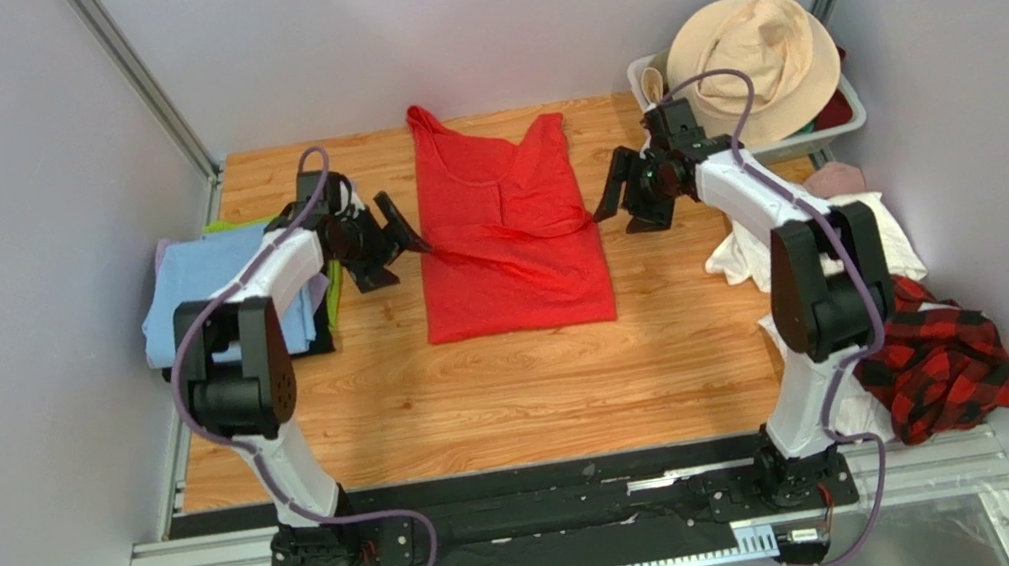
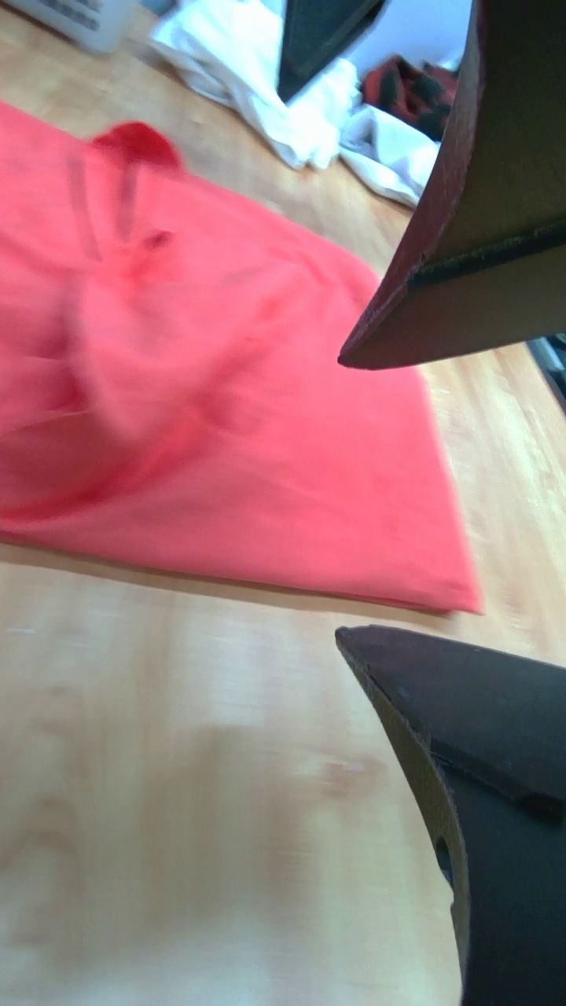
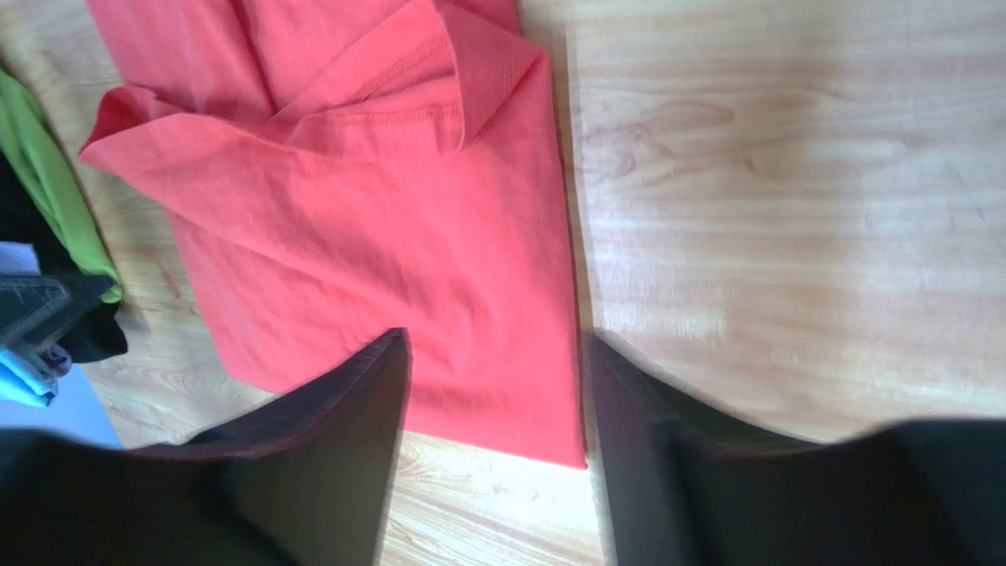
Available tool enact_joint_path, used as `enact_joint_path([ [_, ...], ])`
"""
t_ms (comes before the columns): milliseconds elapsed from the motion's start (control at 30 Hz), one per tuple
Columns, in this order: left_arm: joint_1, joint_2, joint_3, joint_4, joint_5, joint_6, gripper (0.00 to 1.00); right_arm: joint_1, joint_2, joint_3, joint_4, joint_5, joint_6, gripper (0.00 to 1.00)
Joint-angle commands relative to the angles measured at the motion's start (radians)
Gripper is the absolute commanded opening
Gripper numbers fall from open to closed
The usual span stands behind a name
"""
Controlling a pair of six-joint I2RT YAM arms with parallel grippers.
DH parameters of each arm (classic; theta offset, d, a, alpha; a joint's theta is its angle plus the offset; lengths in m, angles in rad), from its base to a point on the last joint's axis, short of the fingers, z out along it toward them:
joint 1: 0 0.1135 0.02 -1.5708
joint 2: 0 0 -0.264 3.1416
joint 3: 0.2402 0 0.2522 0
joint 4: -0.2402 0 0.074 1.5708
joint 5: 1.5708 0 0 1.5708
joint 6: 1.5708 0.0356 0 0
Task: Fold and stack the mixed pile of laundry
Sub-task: Fold the tank top at the center of the board.
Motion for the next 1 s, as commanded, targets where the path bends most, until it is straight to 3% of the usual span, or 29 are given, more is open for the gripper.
enact_joint_path([
  [0,-0.012,-0.185,-0.17,0.062,-0.004,0.037,0.84,0.026,-0.162,-0.176,0.086,0.006,-0.016,0.51],
  [100,-0.024,-0.242,-0.293,0.097,0.028,0.035,0.74,0.036,-0.226,-0.318,0.12,-0.013,-0.006,0.42],
  [267,-0.045,-0.288,-0.418,0.116,0.008,0.04,0.75,0.049,-0.277,-0.463,0.18,-0.053,0.011,0.5],
  [400,-0.047,-0.285,-0.46,0.145,0.022,0.042,0.74,0.058,-0.277,-0.532,0.227,-0.093,0.027,0.51],
  [800,-0.056,-0.233,-0.468,0.185,0.016,0.039,0.65,0.087,-0.184,-0.494,0.232,-0.077,0.025,0.47],
  [967,-0.064,-0.212,-0.482,0.203,0.017,0.031,0.56,0.112,-0.162,-0.484,0.229,-0.06,0.025,0.43],
])
